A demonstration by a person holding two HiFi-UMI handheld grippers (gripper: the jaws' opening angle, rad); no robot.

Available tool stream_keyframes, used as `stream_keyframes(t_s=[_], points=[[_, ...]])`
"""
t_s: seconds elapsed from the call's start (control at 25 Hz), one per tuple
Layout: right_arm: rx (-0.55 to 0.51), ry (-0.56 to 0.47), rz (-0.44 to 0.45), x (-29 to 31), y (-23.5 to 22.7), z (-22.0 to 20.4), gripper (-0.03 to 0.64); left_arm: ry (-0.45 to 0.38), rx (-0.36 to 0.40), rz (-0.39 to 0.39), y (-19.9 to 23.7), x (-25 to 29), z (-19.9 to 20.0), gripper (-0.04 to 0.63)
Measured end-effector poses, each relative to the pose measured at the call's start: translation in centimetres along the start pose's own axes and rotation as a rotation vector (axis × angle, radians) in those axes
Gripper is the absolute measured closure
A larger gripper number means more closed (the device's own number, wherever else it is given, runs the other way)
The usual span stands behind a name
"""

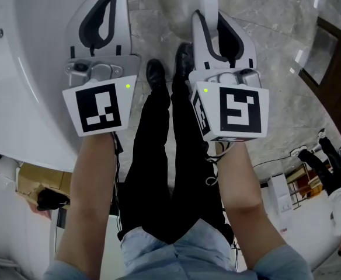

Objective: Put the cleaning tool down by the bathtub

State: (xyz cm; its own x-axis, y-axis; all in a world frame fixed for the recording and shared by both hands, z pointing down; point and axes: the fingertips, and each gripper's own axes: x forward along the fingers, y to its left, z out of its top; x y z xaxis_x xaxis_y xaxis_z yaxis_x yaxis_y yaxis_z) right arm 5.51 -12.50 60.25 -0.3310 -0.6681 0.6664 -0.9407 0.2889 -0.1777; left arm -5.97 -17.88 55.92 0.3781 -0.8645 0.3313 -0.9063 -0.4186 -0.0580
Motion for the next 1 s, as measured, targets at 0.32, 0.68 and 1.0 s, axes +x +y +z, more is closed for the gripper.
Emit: stream_keyframes(t_s=[0.32,0.68,1.0], points=[[0.025,0.040,-0.005,2.8,-0.5,-6.0,0.514,0.030,0.003,0.000,-0.9,0.9,-6.5,0.580],[0.040,0.074,-0.021,5.2,-0.7,-10.1,0.514,0.064,0.001,-0.018,-1.3,1.4,-12.2,0.580],[0.026,0.071,-0.014,7.9,-0.7,-10.0,0.514,0.067,-0.026,-0.015,-0.1,3.0,-13.7,0.580]])
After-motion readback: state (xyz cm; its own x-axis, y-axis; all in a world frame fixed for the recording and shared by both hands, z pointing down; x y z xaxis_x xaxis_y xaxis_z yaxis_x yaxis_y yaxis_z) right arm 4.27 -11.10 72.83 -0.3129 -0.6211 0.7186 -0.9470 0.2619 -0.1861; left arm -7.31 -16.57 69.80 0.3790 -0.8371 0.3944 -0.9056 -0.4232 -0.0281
